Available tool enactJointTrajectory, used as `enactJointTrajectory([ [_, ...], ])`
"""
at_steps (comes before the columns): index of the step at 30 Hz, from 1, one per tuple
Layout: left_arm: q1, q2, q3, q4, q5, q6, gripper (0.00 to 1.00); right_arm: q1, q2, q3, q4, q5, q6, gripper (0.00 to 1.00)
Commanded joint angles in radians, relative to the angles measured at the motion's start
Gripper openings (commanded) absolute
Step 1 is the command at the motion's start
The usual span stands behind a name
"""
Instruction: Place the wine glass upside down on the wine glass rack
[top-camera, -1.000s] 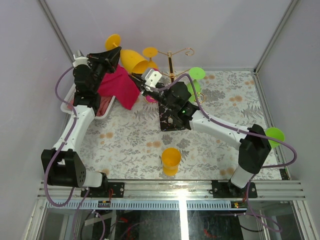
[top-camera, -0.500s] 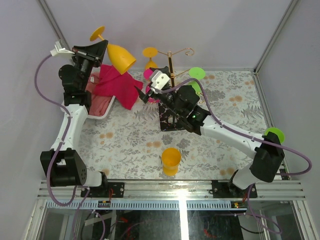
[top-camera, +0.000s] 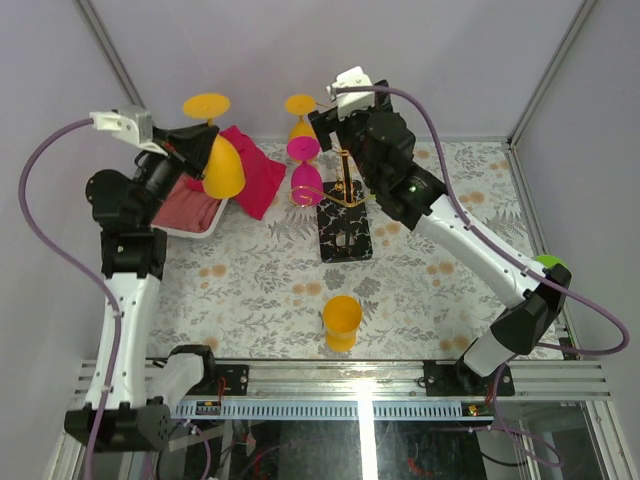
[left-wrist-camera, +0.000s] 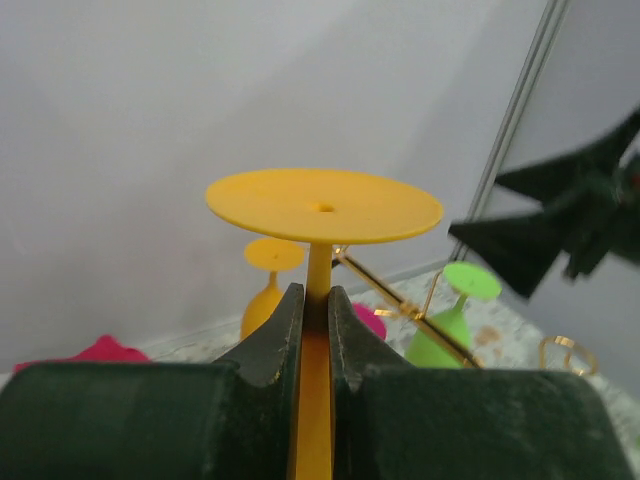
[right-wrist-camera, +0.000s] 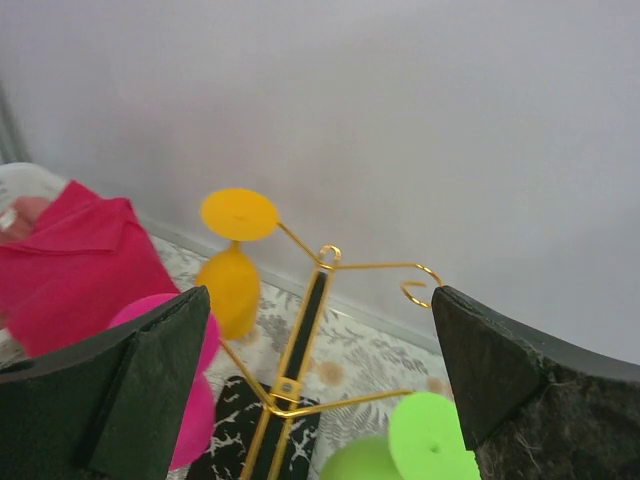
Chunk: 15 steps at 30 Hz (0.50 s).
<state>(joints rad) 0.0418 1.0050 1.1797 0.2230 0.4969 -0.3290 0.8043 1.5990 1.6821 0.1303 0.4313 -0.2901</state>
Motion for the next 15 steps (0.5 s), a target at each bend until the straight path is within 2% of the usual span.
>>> enactJointTrajectory([
  [1,-0.014,-0.064,-0.054,-0.233,0.068,0.267,0.05,-0.064,0.018,0.102,-0.166,0.087,0.102,0.99],
  [4,-0.031,-0.084,-0.095,-0.284,0.185,0.266,0.05,-0.097,0.035,0.138,-0.234,0.087,0.127,0.99],
  [7,-0.07,-0.112,-0.156,-0.267,0.248,0.241,0.05,-0.114,0.029,0.126,-0.243,0.089,0.132,0.99],
  [15,-0.226,-0.171,-0.305,-0.146,0.255,0.202,0.0,-0.154,0.016,0.092,-0.237,0.082,0.137,0.99],
])
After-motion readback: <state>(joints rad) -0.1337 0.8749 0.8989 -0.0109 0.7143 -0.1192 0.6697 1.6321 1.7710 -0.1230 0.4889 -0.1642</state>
